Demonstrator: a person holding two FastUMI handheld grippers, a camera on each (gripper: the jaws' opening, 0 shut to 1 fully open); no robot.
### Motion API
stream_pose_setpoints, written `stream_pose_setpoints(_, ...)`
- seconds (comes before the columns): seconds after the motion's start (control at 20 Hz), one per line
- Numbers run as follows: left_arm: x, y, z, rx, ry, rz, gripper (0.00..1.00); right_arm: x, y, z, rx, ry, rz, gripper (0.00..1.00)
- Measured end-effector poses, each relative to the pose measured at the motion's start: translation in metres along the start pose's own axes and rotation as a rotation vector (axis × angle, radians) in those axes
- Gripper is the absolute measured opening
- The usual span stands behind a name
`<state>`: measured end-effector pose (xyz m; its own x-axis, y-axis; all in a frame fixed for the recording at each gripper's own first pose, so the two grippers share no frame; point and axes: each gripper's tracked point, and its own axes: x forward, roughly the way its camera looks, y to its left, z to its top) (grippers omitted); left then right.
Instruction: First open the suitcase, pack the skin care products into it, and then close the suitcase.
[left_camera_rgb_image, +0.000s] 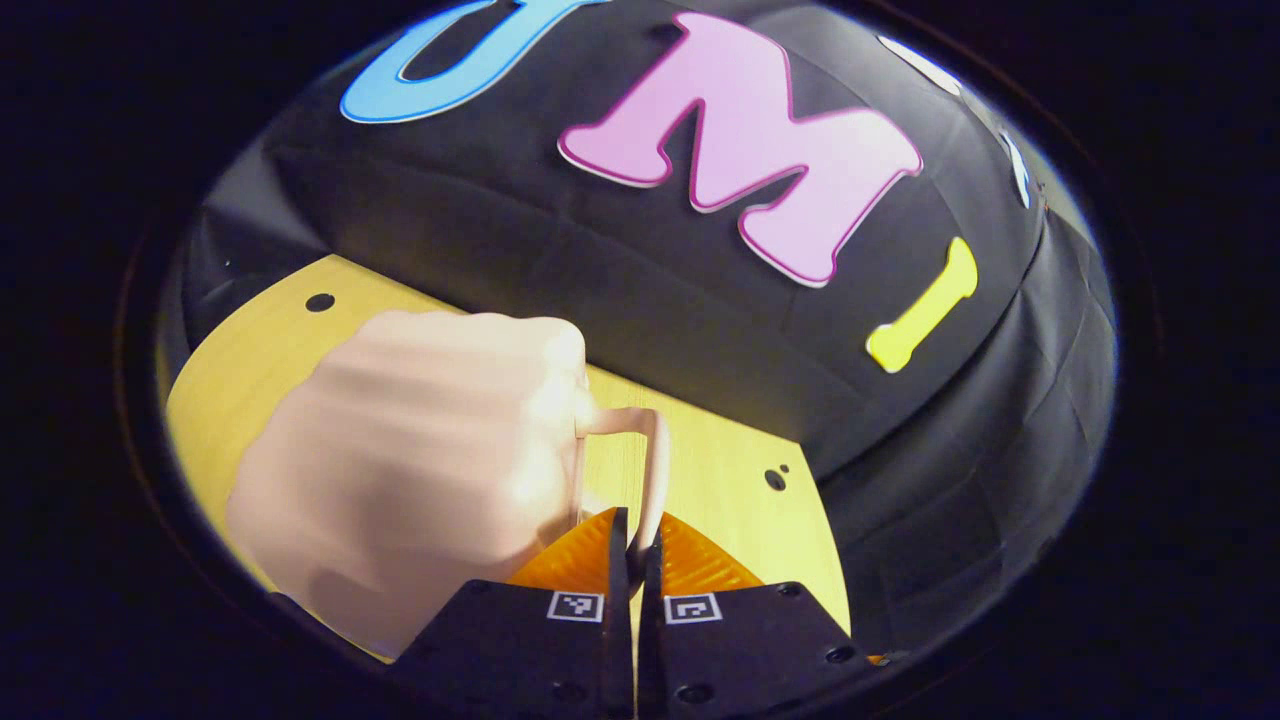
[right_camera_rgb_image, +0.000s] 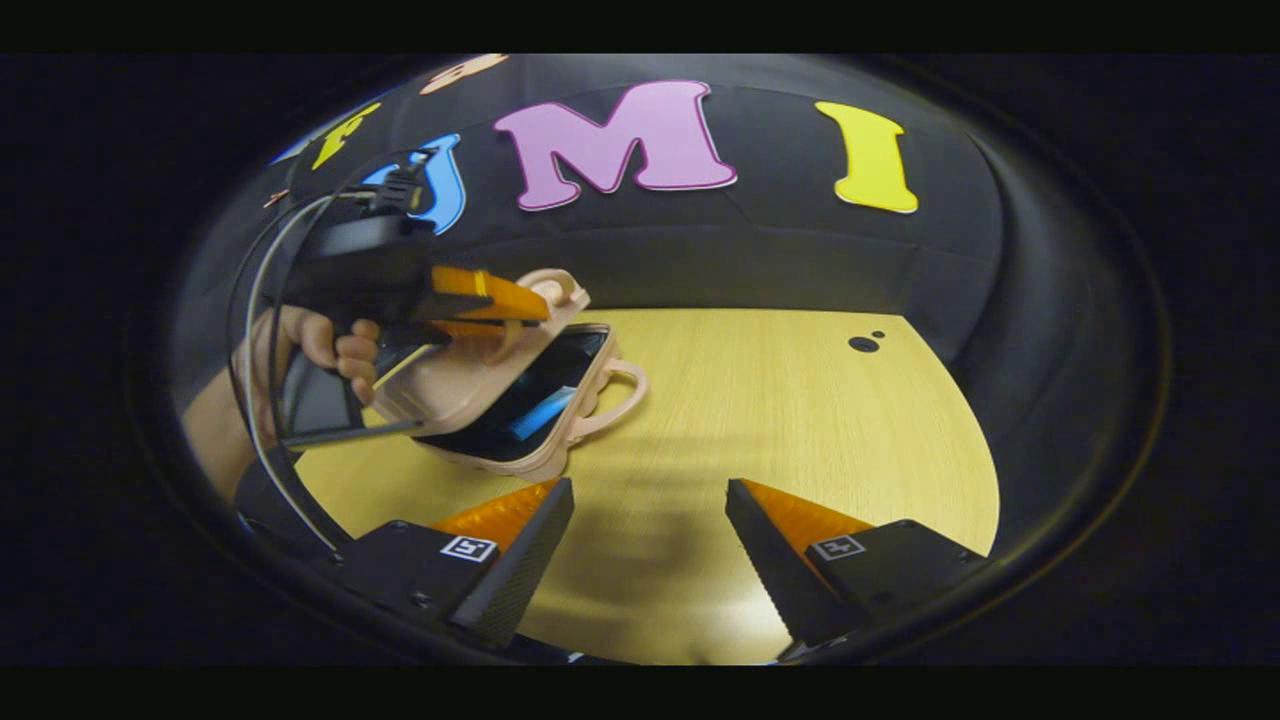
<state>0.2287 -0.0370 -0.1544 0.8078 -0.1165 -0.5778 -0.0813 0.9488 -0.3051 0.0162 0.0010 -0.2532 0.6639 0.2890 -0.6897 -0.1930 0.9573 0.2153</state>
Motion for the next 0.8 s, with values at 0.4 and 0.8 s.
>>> stream_pose_setpoints(0.4, -0.005, -0.006, -0.017, 0.207, 0.156, 0.085, 0.26, -0.052, -0.006, 0.031, -0.010, -0.136, -0.127, 0.97)
stream_pose_setpoints(0.8, -0.205, -0.038, 0.048, 0.189, -0.297, -0.092, 0.86, -0.089, 0.025, 0.065, -0.038, -0.295, -0.182, 0.98)
